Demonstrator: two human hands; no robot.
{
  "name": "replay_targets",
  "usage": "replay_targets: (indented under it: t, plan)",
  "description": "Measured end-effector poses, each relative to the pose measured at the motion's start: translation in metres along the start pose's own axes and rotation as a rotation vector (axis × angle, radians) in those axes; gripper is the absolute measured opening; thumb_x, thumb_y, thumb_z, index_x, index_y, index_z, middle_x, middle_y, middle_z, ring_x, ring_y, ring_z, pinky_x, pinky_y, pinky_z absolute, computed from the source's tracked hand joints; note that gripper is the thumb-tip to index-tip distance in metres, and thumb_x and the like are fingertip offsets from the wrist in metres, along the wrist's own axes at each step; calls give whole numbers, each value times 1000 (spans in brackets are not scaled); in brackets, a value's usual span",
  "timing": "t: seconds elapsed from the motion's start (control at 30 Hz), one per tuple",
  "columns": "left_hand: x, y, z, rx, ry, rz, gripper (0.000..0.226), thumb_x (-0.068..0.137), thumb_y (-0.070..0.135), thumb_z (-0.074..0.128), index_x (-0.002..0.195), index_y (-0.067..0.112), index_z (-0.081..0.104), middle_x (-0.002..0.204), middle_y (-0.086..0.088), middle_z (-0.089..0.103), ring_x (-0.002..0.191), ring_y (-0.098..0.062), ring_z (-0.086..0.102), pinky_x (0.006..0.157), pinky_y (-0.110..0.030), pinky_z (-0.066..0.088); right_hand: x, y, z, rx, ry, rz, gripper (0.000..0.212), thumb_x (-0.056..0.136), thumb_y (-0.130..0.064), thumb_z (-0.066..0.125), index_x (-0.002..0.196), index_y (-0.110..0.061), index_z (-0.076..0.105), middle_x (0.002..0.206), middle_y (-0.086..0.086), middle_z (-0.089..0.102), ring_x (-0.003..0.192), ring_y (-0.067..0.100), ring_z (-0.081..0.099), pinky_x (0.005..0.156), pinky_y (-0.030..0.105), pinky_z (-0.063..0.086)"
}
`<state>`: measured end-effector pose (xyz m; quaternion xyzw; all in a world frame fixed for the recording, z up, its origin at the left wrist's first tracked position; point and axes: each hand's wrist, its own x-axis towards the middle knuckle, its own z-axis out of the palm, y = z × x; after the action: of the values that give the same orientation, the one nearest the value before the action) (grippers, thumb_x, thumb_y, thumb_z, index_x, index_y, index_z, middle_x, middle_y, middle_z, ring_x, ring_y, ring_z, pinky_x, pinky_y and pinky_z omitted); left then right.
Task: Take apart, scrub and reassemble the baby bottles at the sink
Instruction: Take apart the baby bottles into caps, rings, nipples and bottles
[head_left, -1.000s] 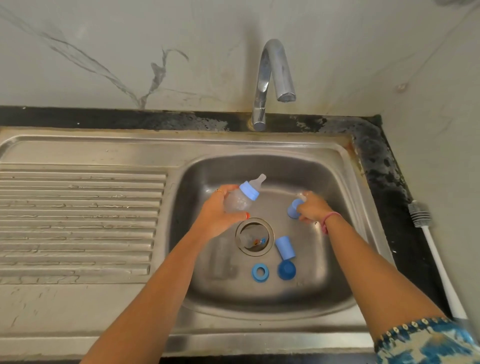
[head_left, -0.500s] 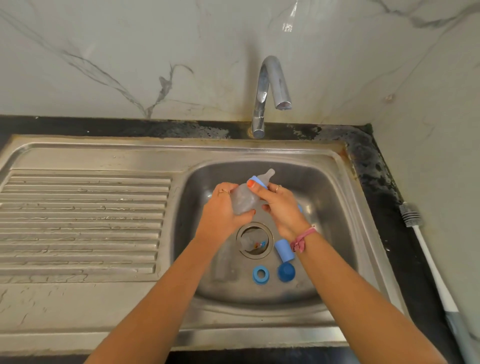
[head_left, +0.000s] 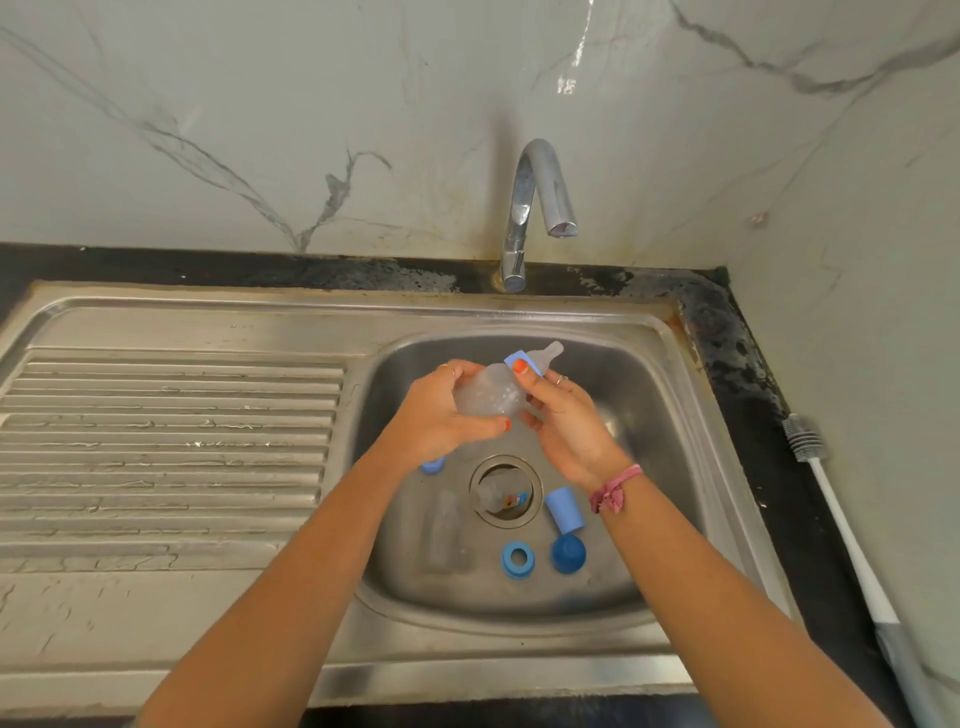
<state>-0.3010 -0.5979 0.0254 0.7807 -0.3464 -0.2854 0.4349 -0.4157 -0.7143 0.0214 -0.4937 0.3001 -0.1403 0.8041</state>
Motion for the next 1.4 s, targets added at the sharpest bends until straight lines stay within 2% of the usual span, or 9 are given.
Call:
replay_targets:
  t: [0.2, 0.43, 0.57, 0.67, 0.77, 0.9, 1.1, 1.3, 1.4]
  plan:
    - [-19, 15, 40, 834, 522, 430, 51, 59, -2, 80, 108, 2, 65, 105, -19, 62, 79, -33, 62, 59, -37, 50, 1, 0, 30, 159, 196, 166, 73, 73, -64, 70, 120, -9, 65, 117, 7, 70, 113, 22, 64, 103, 42, 46]
    - [-7, 18, 48, 278, 198, 18, 48, 75, 27, 77, 106, 9, 46, 89, 4, 49, 78, -21, 59, 56, -26, 41, 8, -12, 30, 113, 384, -19, 47, 69, -19, 78, 107, 7, 65, 71, 1, 64, 61, 10, 63, 54, 23, 51]
    - [-2, 21, 44, 179, 62, -43, 50, 68, 28, 79, 99, 15, 42, 82, 6, 58, 71, -9, 61, 58, -28, 51, 10, -14, 21, 89, 289, -53, 59, 56, -23, 78, 103, 11, 65, 87, 11, 66, 74, 15, 66, 62, 27, 54]
    - [-1, 24, 35, 73, -83, -98, 45, 63, 24, 76, 99, 12, 52, 82, 3, 63, 70, -8, 63, 61, -30, 53, 13, -17, 8, 95, 107, -99, 31, 58, -24, 76, 81, -3, 73, 90, 12, 69, 83, 16, 67, 70, 27, 54]
    - [-10, 22, 24, -625, -565, -234, 36, 62, 20, 75, 94, 7, 64, 77, -5, 66, 67, -14, 64, 52, -22, 52, 10, -20, -5, 162, -300, -76, 9, 70, -25, 73, 70, -16, 70, 90, 6, 72, 107, 19, 65, 91, 33, 49]
    - [-29, 24, 27, -1228, -972, -316, 43, 65, 21, 81, 102, 4, 65, 79, -7, 64, 64, -13, 65, 51, -15, 52, 3, -31, -11, 126, -632, -11, 34, 76, -41, 76, 99, -18, 69, 115, 7, 68, 121, 26, 57, 101, 41, 47]
    - [-20, 35, 7, -475, -383, -170, 40, 64, 12, 73, 102, 6, 61, 82, -8, 66, 74, -15, 68, 65, -28, 56, 3, -54, -34, -249, -293, -6, 42, 79, -36, 77, 115, -19, 65, 106, 2, 68, 101, 20, 61, 97, 46, 48]
    - [-13, 34, 1, -267, -247, -145, 43, 62, 14, 73, 103, 6, 61, 83, -16, 67, 71, -17, 67, 74, -42, 59, 2, -57, -36, -188, -268, -25, 45, 88, -8, 62, 132, -17, 56, 122, 3, 66, 114, 20, 60, 100, 39, 45]
    - [-10, 31, 5, -123, -160, -118, 33, 62, 18, 72, 92, 11, 61, 72, -11, 64, 62, -12, 64, 67, -40, 58, 0, -51, -28, -85, -272, -11, 37, 86, -23, 58, 122, -23, 64, 123, 4, 65, 114, 21, 61, 97, 39, 51]
